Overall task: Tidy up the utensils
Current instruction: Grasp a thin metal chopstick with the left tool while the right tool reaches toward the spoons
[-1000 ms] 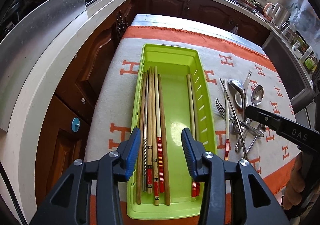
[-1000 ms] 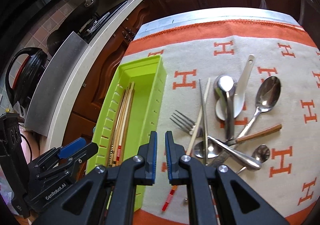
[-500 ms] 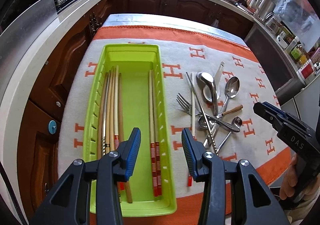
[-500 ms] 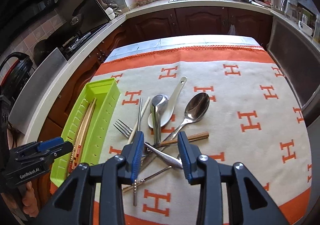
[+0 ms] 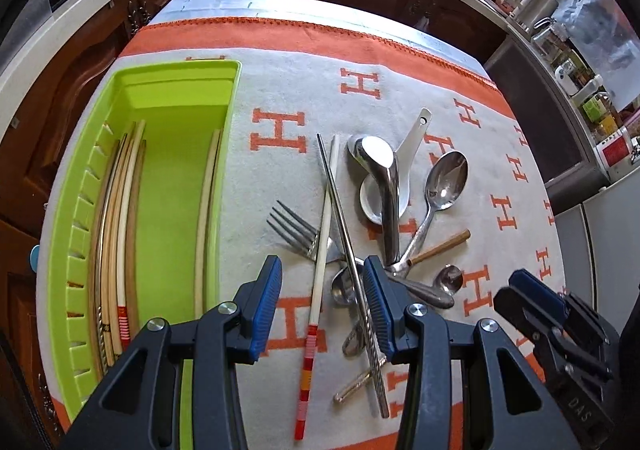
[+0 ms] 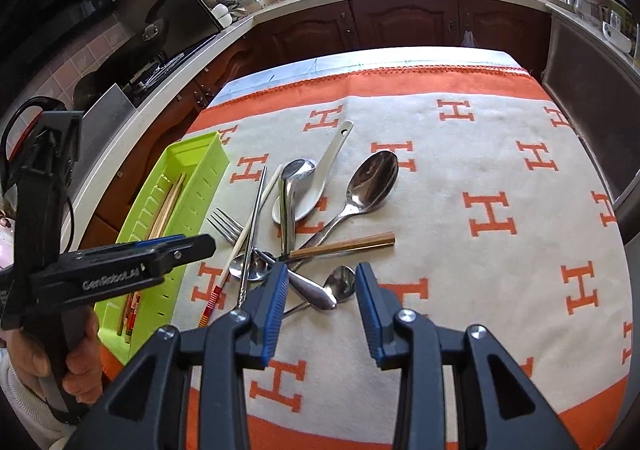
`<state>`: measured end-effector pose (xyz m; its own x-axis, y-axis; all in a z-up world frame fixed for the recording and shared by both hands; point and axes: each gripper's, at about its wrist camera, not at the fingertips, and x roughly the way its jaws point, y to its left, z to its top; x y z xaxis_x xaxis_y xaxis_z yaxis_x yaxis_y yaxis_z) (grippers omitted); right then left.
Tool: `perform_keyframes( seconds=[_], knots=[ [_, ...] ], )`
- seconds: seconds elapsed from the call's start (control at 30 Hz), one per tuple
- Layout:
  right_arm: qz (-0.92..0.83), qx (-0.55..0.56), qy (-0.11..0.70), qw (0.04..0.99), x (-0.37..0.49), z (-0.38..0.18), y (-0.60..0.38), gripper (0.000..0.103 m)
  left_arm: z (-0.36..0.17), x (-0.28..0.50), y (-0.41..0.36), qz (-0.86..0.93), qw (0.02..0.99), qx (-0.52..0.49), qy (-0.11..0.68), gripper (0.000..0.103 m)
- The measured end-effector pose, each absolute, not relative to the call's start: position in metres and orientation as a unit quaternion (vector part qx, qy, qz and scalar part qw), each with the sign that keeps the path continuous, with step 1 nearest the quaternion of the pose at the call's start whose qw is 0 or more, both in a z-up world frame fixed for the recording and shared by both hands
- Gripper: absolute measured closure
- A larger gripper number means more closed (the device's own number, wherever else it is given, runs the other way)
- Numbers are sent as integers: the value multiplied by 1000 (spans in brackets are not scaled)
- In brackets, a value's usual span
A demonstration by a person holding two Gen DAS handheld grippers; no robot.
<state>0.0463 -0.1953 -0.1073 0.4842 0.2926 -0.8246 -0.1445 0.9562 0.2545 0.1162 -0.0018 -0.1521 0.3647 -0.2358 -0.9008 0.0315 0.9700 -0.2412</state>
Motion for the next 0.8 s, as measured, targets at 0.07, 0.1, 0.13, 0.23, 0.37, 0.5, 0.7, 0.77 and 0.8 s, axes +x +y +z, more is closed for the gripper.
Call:
perform_keyframes(
  seconds=[0.07,0.1,0.13,0.23,0.37,0.5,0.7,0.77,0.8],
  knots=[
    [134,81,493,856,47,-110,-199,68,-157,127,-8,-78,819,-89,561,63],
    [137,84,494,854,48,-112,-200,68,-160,132,-10,-76,818,-87,563,63],
    [139,86,494,854,49,-113,-202,68,-163,137,-13,-76,817,-85,566,64],
    [143,90,496,852,52,-116,-206,68,-173,148,-20,-72,807,-84,579,74],
    [149,95,498,849,56,-120,-211,68,-181,154,-31,-75,801,-75,589,82],
    [155,99,500,846,58,-124,-212,68,-182,155,-39,-71,805,-60,586,82],
    [170,100,504,841,65,-129,-208,76,-182,153,-38,-63,810,-53,580,98],
    [176,99,504,840,68,-128,-205,76,-181,152,-35,-62,810,-62,580,99],
    [179,100,503,840,70,-127,-204,76,-181,151,-34,-62,811,-64,579,99]
  ],
)
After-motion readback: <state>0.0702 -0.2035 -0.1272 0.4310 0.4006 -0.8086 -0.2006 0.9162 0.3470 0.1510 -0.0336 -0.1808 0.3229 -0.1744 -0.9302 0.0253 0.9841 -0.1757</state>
